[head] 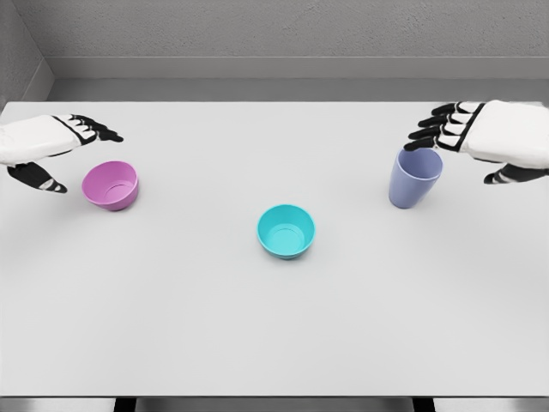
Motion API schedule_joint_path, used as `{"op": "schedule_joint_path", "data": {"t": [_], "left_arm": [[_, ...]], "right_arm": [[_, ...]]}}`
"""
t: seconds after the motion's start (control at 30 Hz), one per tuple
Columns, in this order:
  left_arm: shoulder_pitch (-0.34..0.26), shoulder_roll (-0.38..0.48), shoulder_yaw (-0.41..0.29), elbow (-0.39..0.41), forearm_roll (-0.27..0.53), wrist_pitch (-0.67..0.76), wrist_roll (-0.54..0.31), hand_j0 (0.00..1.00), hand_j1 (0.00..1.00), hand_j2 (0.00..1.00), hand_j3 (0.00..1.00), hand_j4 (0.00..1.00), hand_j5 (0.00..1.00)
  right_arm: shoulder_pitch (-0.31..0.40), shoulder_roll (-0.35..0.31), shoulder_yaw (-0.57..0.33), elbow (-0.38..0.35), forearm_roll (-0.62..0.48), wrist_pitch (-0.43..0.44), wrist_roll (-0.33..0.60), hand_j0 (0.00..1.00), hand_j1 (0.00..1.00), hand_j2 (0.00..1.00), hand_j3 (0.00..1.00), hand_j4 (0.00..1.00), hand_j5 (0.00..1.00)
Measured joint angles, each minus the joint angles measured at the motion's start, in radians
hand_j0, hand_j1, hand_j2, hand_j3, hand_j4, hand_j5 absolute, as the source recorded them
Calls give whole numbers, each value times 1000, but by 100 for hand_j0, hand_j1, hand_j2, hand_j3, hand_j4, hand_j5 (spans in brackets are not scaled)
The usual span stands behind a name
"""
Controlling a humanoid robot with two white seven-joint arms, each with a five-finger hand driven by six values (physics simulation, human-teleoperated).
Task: Stacking bowl and cup with both arms
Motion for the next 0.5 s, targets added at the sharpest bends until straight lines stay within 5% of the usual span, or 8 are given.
{"op": "schedule_joint_path", "data": {"t": [0.1, 0.23, 0.5], "left_arm": [[-3, -4, -3, 2, -1, 0, -10, 100, 100, 100, 100, 100, 100], [-158, -51, -83, 70, -1, 2, -18, 100, 100, 100, 100, 100, 100], [-190, -129, -213, 169, -160, 0, -86, 100, 100, 100, 100, 100, 100]], "right_arm": [[-2, 5, 8, 0, 1, 0, 0, 100, 100, 100, 100, 100, 100], [-26, 6, 9, 4, 0, 0, 0, 100, 100, 100, 100, 100, 100], [-17, 10, 7, 25, -6, 0, 0, 100, 100, 100, 100, 100, 100]]}}
